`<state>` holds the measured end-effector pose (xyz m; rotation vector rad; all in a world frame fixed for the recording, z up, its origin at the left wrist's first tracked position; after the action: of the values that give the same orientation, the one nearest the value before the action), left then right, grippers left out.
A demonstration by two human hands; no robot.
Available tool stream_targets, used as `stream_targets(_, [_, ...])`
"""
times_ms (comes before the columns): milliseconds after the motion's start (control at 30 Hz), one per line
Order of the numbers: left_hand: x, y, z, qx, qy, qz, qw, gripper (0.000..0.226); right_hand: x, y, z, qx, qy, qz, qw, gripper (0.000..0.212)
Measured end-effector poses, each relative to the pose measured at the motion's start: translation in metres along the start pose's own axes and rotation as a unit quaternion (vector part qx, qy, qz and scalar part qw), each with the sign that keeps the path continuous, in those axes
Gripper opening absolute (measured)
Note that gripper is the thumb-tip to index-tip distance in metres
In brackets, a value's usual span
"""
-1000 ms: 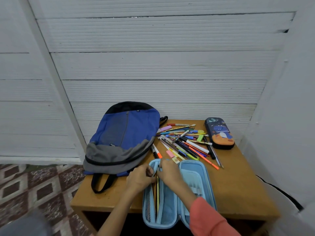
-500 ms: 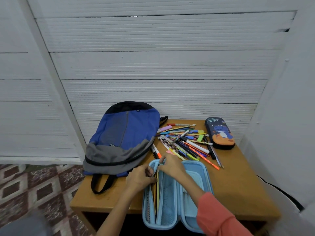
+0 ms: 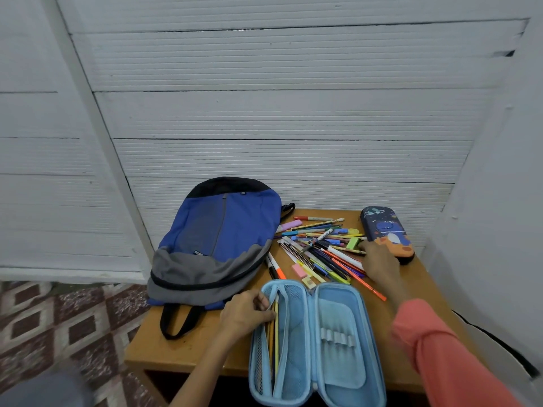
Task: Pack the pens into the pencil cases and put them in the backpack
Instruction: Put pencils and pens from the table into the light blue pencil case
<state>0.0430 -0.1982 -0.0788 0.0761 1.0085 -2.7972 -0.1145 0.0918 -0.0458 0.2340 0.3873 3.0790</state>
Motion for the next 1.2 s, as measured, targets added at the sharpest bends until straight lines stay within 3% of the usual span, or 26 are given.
stream_targets(133, [0.002,0.001,0.0,-0.005,0.008,-0.004,1.0,0.022,0.0,-0.014,-0.014,-0.046,0.028,0.014,0.998,0.037])
stream_targets(333, [0.004,0.005,-0.002,-0.016,0.01,0.001,1.0,0.023,-0.002,-0.021,-0.013,-0.064,-0.02,0.009,0.998,0.047])
stream_targets(533, [0.006,0.006,-0.003,-0.027,0.02,0.0,0.999,0.024,0.004,-0.017,-0.011,-0.141,0.012,0.034,0.989,0.035])
stream_targets(933, [0.005,0.007,-0.003,-0.046,0.014,0.008,0.999,0.024,0.0,-0.018,-0.013,-0.132,-0.009,0.049,0.99,0.041])
stream_targets(1200, [0.007,0.009,-0.004,-0.054,0.017,0.01,0.998,0.024,-0.002,-0.023,-0.015,-0.092,0.008,0.01,0.996,0.031])
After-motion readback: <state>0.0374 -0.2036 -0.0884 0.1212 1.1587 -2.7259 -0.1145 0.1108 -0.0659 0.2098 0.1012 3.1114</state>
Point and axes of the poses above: each hand's wrist, its own x-axis towards the middle knuckle, its own z-axis out of the back of the hand, y = z × x, the point moved 4 cm from there along x, towards the middle knuckle, and after that the axes turned 2 degrees about -z, right-handed, at the moved point
